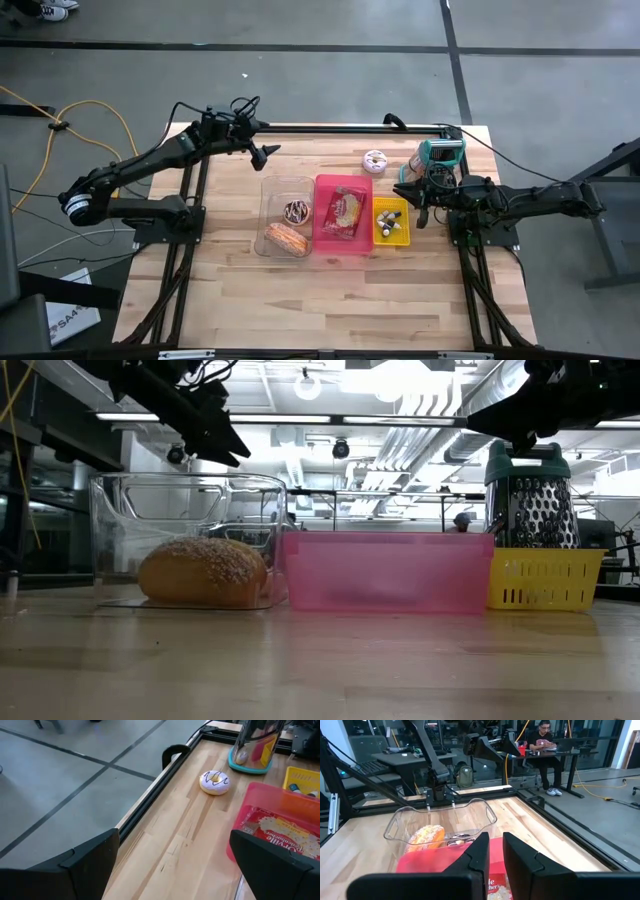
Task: Pick & Place Food Item
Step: Put the white donut into the transparent bin
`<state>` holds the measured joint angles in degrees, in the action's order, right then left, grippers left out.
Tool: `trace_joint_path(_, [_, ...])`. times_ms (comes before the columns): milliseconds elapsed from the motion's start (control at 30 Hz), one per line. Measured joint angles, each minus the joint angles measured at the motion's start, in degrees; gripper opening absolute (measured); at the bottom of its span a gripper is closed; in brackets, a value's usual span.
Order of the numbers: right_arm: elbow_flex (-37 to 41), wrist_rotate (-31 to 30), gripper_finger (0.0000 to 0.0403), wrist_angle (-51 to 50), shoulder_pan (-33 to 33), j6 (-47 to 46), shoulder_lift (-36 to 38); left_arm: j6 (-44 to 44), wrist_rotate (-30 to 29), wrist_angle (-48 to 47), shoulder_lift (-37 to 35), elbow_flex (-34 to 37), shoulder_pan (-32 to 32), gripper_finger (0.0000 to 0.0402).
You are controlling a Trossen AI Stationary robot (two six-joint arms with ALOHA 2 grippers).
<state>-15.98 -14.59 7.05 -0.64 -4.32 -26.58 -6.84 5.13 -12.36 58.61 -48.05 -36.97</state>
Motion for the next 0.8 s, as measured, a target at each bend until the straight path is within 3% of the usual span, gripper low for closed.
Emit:
trace_joint_path(633, [0.01, -2.13, 0.0044, 1.56, 0.04, -0.41, -0.01, -0.02, -0.02, 0.00, 0.00, 0.00, 0.00, 0.0372])
trace_joint_path(800, [0.04, -3.95, 0.0044, 7.70, 0.04, 1.55, -1.72, -0.02, -0.02, 0.00, 0.00, 0.00, 0.00, 0.0372])
